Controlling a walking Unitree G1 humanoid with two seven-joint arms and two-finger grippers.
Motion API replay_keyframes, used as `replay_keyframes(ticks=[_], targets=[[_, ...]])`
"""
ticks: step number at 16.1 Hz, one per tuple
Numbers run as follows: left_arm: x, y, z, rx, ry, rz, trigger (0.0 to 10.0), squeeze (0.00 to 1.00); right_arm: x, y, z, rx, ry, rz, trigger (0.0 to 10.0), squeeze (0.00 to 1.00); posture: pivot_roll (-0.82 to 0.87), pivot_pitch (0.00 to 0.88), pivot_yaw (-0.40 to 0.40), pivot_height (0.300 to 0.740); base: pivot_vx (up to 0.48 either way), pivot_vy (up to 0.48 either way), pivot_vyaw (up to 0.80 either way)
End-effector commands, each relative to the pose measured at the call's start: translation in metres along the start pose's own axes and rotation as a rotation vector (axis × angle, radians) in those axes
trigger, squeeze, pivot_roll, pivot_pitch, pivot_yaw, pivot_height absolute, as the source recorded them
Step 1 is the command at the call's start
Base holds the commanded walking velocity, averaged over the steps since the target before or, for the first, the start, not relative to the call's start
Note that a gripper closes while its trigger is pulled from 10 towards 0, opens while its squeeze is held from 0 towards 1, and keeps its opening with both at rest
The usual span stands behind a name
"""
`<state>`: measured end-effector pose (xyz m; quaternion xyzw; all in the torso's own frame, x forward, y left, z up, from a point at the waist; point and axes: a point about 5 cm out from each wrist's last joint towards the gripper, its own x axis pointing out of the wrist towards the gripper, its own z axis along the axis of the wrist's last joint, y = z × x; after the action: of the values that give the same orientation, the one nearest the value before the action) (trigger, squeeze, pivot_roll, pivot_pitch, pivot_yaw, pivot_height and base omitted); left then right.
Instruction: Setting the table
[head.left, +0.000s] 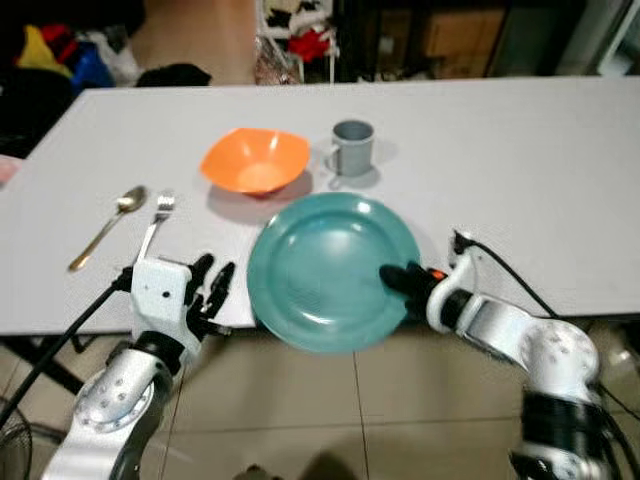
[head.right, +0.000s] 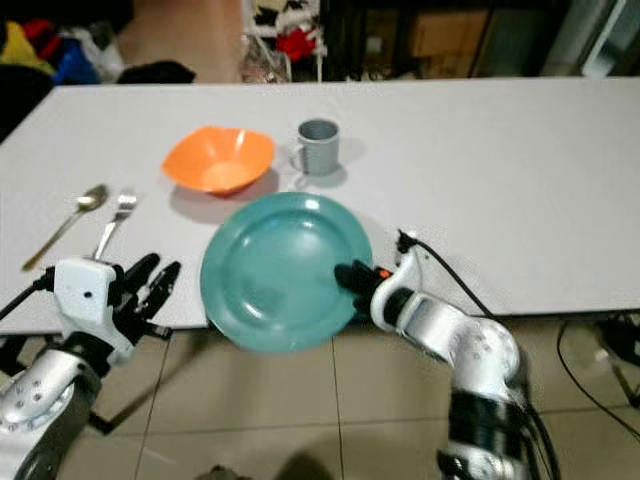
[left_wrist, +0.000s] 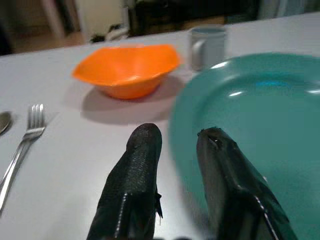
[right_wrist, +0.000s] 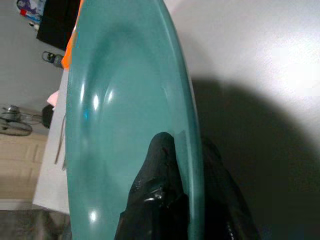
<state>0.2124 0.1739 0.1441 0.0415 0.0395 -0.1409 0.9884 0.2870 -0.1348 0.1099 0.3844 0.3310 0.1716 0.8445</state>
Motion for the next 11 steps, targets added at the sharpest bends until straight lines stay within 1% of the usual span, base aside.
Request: replay_keyframes(ticks=[1,3,5,7,9,11], targets=[[0.0,-0.005,0.004,0.0,-0.002,-0.065,10.0,0.0,0.009,0.003,0.006,0.025,-0.018,-0.01,10.0,0.0,-0.08,0.0,0.045,0.74,0.0,0.0,0.0],[0.002,-0.008,0.007,-0.003,0.0,-0.118,10.0,0.0,0.026,0.002,0.011,0.08,-0.019,-0.052,10.0,0.0,-0.08,0.0,0.044,0.74,0.0,0.0,0.0],[0.002,-0.011,0.009,0.0,0.005,-0.17,10.0,0.0,0.04,0.005,0.015,0.154,-0.011,-0.073,10.0,0.0,-0.07,0.0,0.043,0.74,0.0,0.0,0.0],[0.0,-0.011,0.009,-0.007,0.008,-0.174,10.0,0.0,0.049,0.007,0.015,0.204,0.006,-0.082,10.0,0.0,-0.07,0.0,0.04,0.74,0.0,0.0,0.0],[-0.001,-0.01,0.009,-0.001,0.017,-0.166,10.0,0.0,0.055,0.01,0.014,0.205,0.016,-0.088,10.0,0.0,-0.07,0.0,0.038,0.74,0.0,0.0,0.0],[-0.001,-0.005,0.007,0.018,0.038,-0.134,10.0,0.0,0.063,0.014,0.012,0.228,0.029,-0.082,10.0,0.0,-0.06,0.007,0.039,0.74,0.0,0.0,0.0]])
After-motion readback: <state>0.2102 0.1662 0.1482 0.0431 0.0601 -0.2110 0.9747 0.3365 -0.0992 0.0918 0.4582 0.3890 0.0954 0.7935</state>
